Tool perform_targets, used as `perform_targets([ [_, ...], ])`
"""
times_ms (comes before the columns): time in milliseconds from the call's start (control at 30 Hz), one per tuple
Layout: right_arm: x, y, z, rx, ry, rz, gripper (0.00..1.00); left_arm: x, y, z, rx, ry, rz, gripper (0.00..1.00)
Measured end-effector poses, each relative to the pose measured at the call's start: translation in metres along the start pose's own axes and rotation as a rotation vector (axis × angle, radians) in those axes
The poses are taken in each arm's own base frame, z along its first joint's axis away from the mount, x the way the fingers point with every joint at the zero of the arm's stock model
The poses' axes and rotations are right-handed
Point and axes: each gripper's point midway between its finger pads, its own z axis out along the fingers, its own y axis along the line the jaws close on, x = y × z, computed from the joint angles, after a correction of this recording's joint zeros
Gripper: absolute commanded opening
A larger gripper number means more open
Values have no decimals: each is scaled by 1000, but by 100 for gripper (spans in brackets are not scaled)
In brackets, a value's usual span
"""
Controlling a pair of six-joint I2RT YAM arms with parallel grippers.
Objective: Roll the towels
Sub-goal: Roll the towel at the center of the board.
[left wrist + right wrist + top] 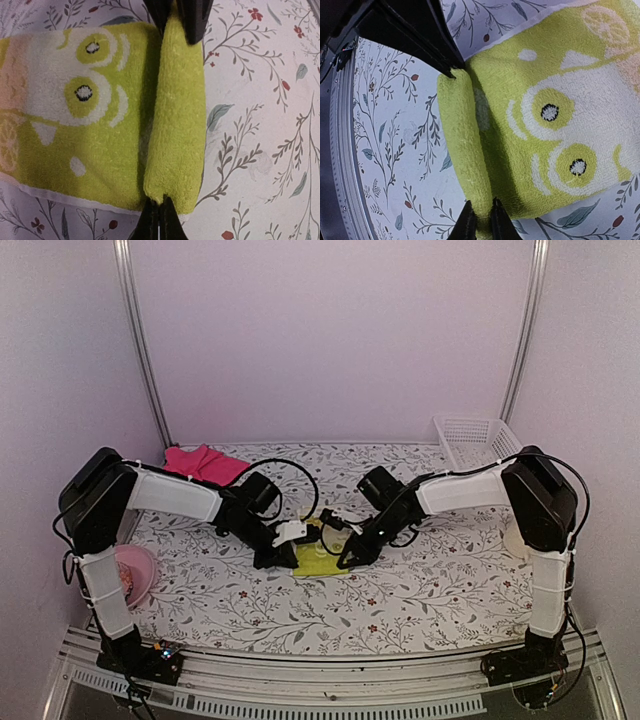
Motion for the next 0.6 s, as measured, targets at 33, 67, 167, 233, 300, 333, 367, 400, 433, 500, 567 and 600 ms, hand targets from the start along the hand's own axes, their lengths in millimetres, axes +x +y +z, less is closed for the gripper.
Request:
perform_targets([
  [33, 0, 0, 0, -2, -2, 5, 6, 0, 0, 0, -1, 1, 0, 0],
  [67, 0, 0, 0, -4, -3, 12, 5, 0, 0, 0, -2, 2, 0, 0],
  [167, 0, -6, 1, -7, -5, 44, 4, 1, 2, 0, -9, 6, -1, 1],
  [233, 2, -12, 3, -7, -4, 75, 4, 1, 3, 0, -15, 8, -1, 3],
  [300, 5, -19, 3, -10, -7, 114, 4, 1, 4, 0, -23, 7, 1, 3],
  [333, 5, -21, 3, -12, -10, 125, 4, 1, 5, 0, -28, 7, 3, 4],
  [367, 5, -23, 3, -16, -13, 137, 4, 0, 6, 0, -32, 6, 5, 5],
  [400, 5, -24, 3, -18, -17, 148, 4, 0, 7, 0, -37, 6, 6, 9],
  [433, 5, -25, 3, -21, -17, 156, 4, 0, 8, 0, -43, 6, 8, 14],
  [500, 4, -25, 4, -25, -18, 163, 4, 1, 10, 0, -55, 12, 11, 30],
  [567, 5, -26, 5, -30, -17, 173, 4, 4, 13, 0, -72, 26, 15, 45],
  [600, 5, -26, 5, -32, -17, 178, 4, 6, 15, 0, -85, 31, 10, 52],
])
